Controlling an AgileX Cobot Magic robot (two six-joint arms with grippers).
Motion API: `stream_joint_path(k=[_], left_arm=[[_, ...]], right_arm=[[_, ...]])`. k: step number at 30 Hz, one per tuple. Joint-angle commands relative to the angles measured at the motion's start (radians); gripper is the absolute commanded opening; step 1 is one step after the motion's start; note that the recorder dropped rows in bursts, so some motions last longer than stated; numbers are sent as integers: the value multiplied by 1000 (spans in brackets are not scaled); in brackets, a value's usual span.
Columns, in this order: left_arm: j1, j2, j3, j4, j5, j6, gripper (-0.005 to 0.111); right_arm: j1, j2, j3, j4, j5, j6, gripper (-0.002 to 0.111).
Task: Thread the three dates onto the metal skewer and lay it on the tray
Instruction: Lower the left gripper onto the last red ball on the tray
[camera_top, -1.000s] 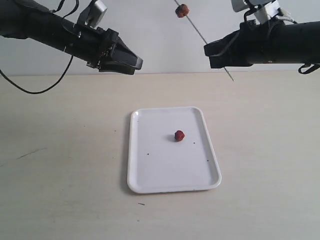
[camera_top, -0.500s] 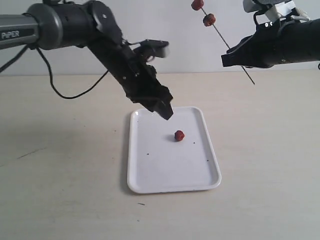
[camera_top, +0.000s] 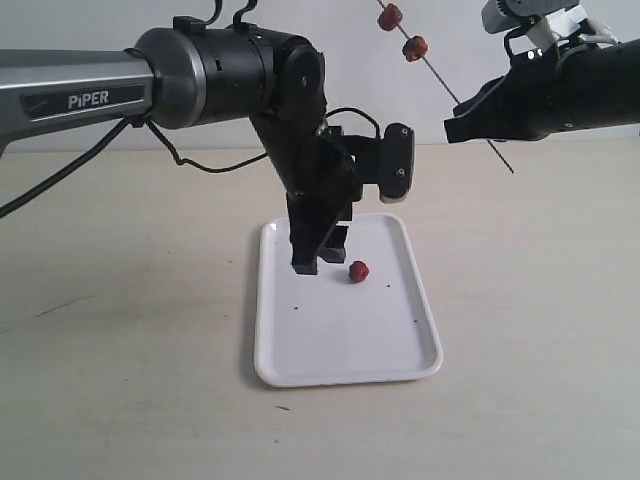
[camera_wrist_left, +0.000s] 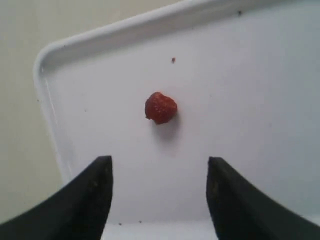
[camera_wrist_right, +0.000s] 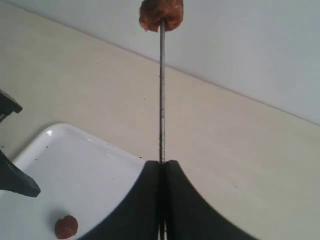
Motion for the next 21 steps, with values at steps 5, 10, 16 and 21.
stream_joint_path(k=[5,10,16,21], left_arm=[[-3,42,-5,-140,-16,358,56],[-3,84,-5,-195,-63,487,56],[-3,96,-5,-149,-83,531,56],[-3,98,-5,-142,-124,544,56]], right_arm=[[-60,-11,-1,-27,14,77,0],[-135,-9,-1,-29,91,92,0],[-150,-9,-1,-22,104,87,0],[-150,-9,-1,-22,111,85,0]])
